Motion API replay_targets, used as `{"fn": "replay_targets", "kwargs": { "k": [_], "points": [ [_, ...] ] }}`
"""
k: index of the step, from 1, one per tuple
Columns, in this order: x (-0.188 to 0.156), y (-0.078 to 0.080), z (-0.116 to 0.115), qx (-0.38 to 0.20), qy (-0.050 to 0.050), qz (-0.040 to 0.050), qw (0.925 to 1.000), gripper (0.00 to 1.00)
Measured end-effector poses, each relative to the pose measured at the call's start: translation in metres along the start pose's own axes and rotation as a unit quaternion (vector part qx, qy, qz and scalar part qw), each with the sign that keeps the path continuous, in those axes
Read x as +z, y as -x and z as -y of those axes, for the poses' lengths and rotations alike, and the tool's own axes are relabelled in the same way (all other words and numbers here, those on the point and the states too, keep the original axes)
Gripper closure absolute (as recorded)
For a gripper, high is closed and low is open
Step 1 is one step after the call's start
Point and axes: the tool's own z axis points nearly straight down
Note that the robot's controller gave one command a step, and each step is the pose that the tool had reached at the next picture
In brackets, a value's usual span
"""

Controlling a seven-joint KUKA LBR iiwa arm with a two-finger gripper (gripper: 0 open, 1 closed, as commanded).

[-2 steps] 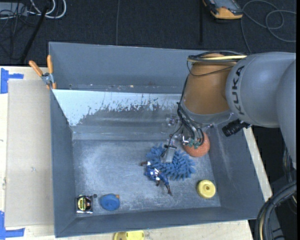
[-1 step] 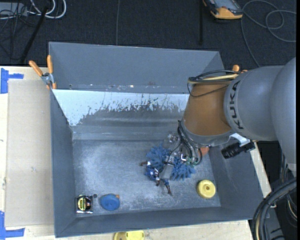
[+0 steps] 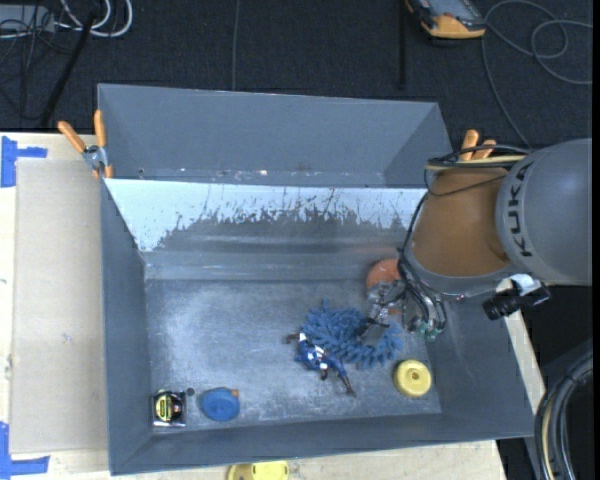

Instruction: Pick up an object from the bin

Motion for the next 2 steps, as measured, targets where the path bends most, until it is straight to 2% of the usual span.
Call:
{"fn": "replay_targets", "kwargs": {
  "k": [1, 2],
  "points": [
    [0.000, 0.000, 0.000, 0.000, 0.000, 0.0000, 1.0000, 1.00],
    [-0.004, 0.014, 0.013, 0.000, 0.000, -0.0001, 1.0000, 1.00]
  ]
}}
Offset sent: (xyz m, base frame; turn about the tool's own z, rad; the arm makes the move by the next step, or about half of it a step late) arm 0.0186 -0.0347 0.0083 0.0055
